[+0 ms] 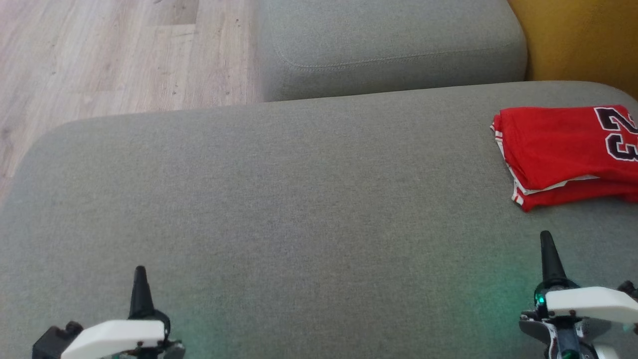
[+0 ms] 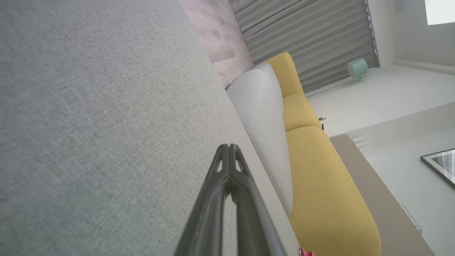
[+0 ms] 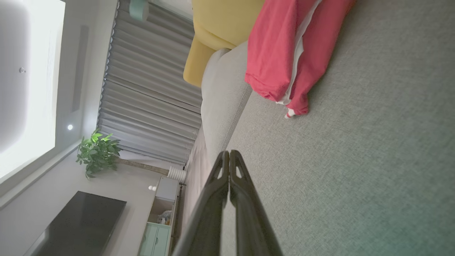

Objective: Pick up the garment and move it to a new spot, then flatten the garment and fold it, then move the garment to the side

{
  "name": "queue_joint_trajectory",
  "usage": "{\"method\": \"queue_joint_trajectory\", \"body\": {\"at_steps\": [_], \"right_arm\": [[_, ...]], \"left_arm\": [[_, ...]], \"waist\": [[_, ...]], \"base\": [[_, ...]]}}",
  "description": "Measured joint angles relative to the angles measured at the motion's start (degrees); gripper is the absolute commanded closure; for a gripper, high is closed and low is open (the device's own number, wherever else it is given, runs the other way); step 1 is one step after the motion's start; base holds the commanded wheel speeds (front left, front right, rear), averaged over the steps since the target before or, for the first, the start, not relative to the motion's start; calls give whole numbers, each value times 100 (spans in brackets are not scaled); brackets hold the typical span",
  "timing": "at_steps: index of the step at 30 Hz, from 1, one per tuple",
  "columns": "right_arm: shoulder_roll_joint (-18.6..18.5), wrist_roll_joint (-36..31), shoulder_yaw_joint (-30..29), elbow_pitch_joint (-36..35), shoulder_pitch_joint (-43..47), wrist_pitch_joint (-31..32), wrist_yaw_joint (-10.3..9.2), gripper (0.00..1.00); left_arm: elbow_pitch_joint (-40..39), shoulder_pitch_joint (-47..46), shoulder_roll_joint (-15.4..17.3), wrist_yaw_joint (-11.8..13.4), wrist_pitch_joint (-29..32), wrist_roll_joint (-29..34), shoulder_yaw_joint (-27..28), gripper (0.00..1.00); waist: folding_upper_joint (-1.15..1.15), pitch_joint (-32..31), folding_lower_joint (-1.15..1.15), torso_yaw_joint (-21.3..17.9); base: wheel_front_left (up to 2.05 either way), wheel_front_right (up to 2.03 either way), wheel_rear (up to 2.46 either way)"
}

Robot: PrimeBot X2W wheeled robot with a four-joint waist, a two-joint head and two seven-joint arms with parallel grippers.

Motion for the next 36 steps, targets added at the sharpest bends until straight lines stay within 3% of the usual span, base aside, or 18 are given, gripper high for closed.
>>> {"method": "queue_joint_trajectory", "body": {"at_steps": [36], "right_arm": [[71,2342,-422,-97,-346,560,0,100]], "left_arm": [[151,-485,-10,-346,602,-2297,488,100]], "waist": [[0,133,0,-74]], "base": [[0,0,0]]}}
